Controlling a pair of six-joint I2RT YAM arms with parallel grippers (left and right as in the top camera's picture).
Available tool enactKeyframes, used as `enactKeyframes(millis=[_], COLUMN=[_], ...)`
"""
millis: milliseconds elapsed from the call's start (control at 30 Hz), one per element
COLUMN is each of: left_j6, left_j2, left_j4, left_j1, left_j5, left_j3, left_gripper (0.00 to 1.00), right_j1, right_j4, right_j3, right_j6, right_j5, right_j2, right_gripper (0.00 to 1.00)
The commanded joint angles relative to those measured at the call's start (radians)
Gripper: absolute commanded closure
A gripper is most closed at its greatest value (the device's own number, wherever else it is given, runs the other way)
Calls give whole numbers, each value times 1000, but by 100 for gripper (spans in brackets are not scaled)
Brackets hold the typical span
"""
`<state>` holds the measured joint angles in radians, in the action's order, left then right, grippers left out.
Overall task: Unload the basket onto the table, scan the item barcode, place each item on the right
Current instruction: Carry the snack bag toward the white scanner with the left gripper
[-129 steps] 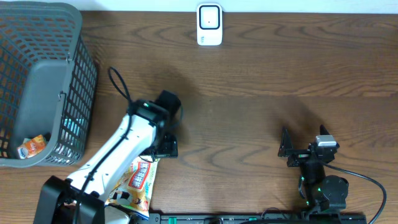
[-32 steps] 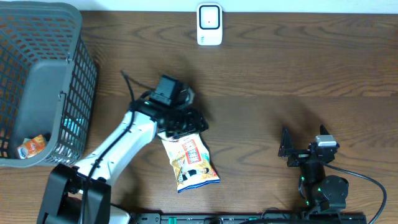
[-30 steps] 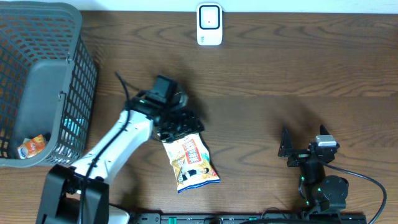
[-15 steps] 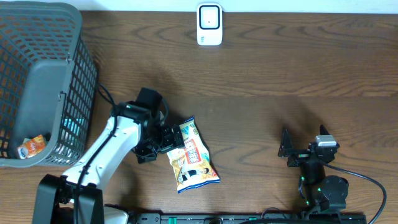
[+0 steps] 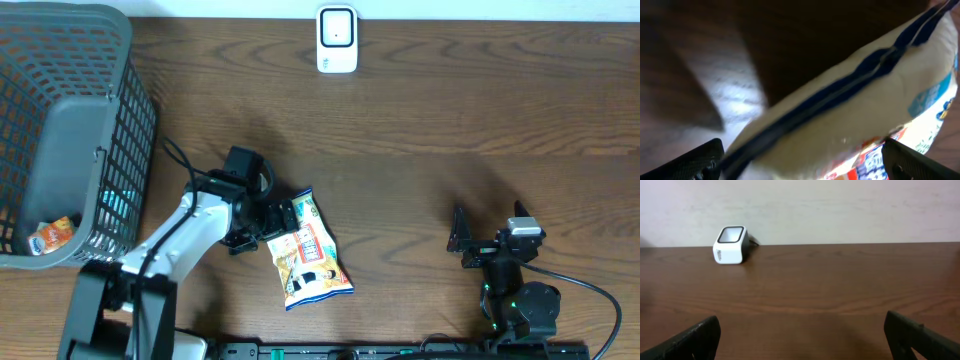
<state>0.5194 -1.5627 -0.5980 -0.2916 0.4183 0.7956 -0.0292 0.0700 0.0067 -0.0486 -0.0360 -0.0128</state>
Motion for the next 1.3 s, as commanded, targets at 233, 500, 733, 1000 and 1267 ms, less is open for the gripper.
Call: enactKeyframes(millis=[233,500,733,1000,1267], left_j6=[2,129,385,740,1035], left_j2=[-103,-101,-102,-119,-225], left_j4=[130,380,817,869,905], left_j1=[1,1,0,-1,-45], left_j5=[136,259,134,-232,-299], left_j3=[-7,90,150,150,150], left_gripper=[89,92,92,93,92], right_j1=[11,11,11,11,11], right_j4=[5,5,5,5,5], right_j3=[-1,-1,-1,-1,-1], right_j6=[-10,-10,-10,-10,-10], right_j5=[3,3,3,3,3], right_j2=[2,2,2,2,2], right_gripper=[1,1,1,1,1])
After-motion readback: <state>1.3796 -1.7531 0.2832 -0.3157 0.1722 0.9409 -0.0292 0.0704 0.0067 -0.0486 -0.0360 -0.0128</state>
